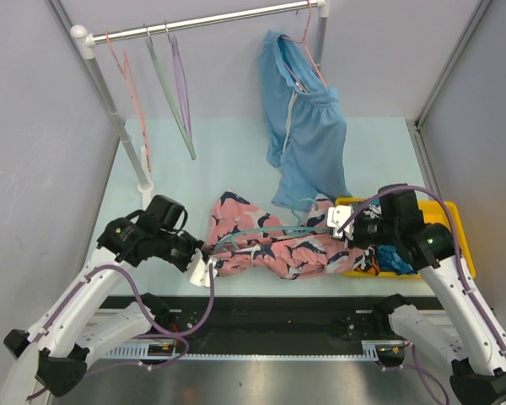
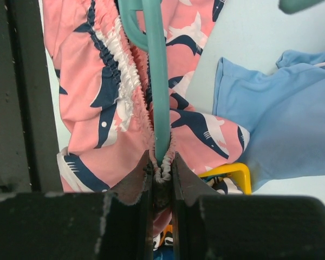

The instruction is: Place the shorts on the hanger

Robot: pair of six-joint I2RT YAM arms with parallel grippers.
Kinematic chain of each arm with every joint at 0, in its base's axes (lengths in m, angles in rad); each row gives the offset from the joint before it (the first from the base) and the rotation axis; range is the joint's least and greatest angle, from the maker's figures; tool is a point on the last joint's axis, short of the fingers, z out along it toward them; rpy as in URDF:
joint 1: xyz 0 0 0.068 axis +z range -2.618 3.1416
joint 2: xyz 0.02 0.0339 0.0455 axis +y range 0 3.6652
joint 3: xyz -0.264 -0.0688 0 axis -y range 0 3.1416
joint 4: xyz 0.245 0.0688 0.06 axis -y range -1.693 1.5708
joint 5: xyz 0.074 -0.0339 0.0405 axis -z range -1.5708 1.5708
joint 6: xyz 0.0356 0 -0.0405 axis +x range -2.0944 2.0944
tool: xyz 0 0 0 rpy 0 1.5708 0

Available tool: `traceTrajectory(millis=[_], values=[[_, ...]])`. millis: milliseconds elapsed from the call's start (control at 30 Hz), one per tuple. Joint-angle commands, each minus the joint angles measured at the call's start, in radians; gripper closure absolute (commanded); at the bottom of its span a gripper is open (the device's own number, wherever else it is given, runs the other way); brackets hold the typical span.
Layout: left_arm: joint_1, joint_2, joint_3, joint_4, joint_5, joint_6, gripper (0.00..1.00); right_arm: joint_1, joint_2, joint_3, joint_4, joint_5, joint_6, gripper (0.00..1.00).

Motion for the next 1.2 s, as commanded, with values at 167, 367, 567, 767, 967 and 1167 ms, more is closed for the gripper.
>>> traceTrajectory(millis=[167,367,567,767,967,1167], values=[[0.030,0.079,0.169,-0.197,0.068,-0.015,1.00,0.086,-0.009,-0.001,0.055,0.198,-0.044,1.00],[-0.036,0.125,0.211,-0.169,0.087,-0.111,1.00,0.195,0.045,0.035,0.121,0.269,0.022,1.00],[-0.070,0.139,0.246,-0.060,0.096,-0.286,0.75,0.208,0.080,0.088,0.155,0.260,0.093,1.00],[0.020,0.122,0.329,0.023,0.152,-0.592,0.36,0.184,0.027,0.076,0.180,0.220,0.098,1.00],[0.186,0.054,0.301,0.073,0.231,-0.780,0.25,0.159,0.000,0.068,0.201,0.178,0.121,1.00],[0.212,0.027,0.174,0.167,0.246,-0.949,0.26,0.150,-0.023,0.065,0.247,0.126,0.136,1.00]])
